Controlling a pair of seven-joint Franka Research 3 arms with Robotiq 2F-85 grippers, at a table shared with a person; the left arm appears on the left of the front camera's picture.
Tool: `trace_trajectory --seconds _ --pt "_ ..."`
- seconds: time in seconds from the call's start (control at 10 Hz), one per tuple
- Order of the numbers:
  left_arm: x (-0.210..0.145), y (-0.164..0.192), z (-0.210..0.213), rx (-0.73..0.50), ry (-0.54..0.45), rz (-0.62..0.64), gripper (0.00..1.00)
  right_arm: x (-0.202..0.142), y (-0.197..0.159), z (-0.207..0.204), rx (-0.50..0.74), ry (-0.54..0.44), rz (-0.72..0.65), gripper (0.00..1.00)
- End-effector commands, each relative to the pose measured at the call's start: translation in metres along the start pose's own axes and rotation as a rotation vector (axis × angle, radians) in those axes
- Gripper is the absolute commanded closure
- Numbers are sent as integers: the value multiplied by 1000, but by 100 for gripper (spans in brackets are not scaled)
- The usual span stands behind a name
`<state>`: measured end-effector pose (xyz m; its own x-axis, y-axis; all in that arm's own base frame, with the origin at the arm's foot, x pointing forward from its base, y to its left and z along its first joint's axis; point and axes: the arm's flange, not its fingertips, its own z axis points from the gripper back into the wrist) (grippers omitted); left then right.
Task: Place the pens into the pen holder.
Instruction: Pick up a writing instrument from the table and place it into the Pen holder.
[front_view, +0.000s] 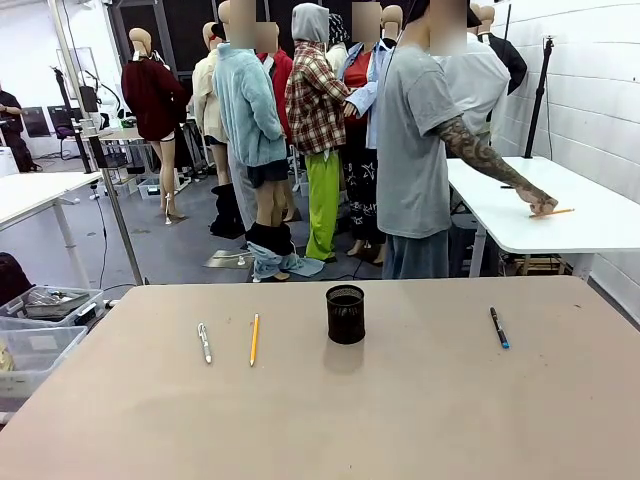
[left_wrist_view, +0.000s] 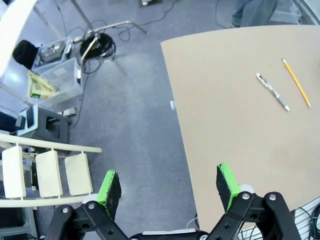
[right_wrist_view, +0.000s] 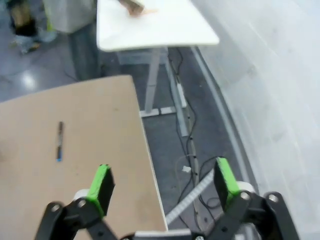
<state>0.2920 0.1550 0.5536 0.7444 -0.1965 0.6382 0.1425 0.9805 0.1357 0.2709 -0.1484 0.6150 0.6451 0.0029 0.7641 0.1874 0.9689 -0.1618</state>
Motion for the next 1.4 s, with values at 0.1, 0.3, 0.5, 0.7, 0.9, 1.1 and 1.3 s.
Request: trace_trajectory --seconds 0.1,0.3,0.5,0.7,0.9,1.1,1.3 --pt "1 2 -2 3 -12 19 0 65 72 -69 173 144 257 0" --pt "1 2 -2 3 -12 19 0 58 135 -128 310 256 312 0" --pt "1 2 -2 3 -12 19 0 29 195 -165 376 375 374 0" --pt "1 2 -2 3 -12 19 0 9 207 -174 394 418 318 0" --pt "1 2 -2 3 -12 19 0 6 219 -182 377 411 346 0" --pt "1 2 -2 3 -12 19 0 6 214 -180 374 416 338 0" --pt "1 2 -2 3 -12 19 0 9 235 -217 418 528 393 0"
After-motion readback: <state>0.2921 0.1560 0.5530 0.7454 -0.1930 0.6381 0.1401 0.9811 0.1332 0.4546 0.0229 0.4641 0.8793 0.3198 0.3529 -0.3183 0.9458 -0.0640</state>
